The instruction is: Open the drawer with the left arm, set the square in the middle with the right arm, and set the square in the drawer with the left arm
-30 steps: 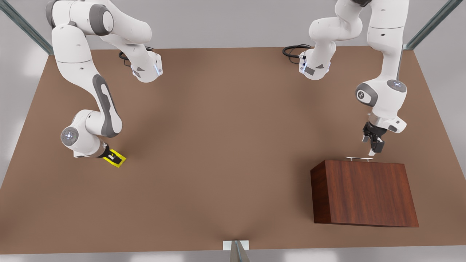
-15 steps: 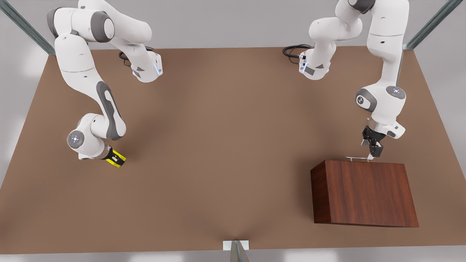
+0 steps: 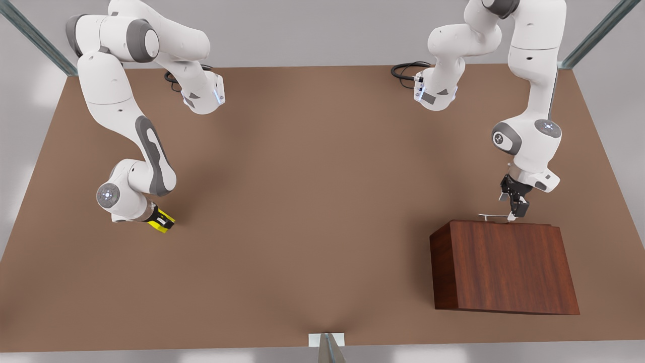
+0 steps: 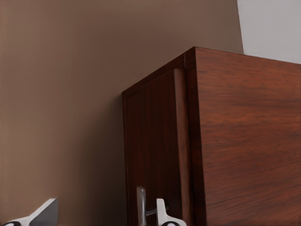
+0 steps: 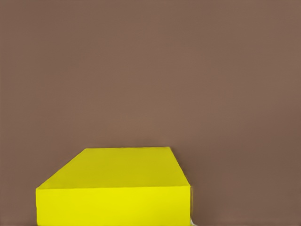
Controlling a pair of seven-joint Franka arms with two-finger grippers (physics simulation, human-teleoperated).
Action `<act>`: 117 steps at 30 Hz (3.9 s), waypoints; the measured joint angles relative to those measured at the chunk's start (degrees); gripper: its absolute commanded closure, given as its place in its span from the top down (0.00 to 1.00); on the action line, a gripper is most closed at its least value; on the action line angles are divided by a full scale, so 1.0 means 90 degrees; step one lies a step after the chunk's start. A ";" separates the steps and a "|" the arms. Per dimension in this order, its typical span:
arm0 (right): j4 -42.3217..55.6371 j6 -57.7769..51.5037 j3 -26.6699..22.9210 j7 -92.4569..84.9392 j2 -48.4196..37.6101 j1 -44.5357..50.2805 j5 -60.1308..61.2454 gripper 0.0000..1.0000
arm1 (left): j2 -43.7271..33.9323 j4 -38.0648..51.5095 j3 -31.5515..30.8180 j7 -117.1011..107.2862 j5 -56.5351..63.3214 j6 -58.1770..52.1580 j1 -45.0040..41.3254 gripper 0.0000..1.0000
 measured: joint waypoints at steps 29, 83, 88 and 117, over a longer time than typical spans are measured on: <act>0.0636 -0.0048 0.0242 0.0564 -0.0286 0.2925 0.1432 0.75 | -0.0202 0.0044 -0.0076 -0.0010 -0.0002 -0.0596 -0.0018 1.00; 0.3032 -0.2444 -0.0001 -0.0016 -0.0358 0.2489 0.1063 1.00 | -0.0835 -0.0278 -0.0253 -0.0537 0.1780 -0.1429 0.0574 1.00; 0.4162 -0.4808 -0.0869 -0.3686 -0.0343 0.1472 0.1125 1.00 | -0.0631 -0.0287 -0.0254 -0.0547 0.1795 -0.1240 0.0064 1.00; 0.4277 -0.5469 -0.1172 -0.4697 -0.0522 0.1006 0.1074 1.00 | -0.1017 -0.0269 -0.0280 -0.0723 0.1783 -0.2073 0.0194 1.00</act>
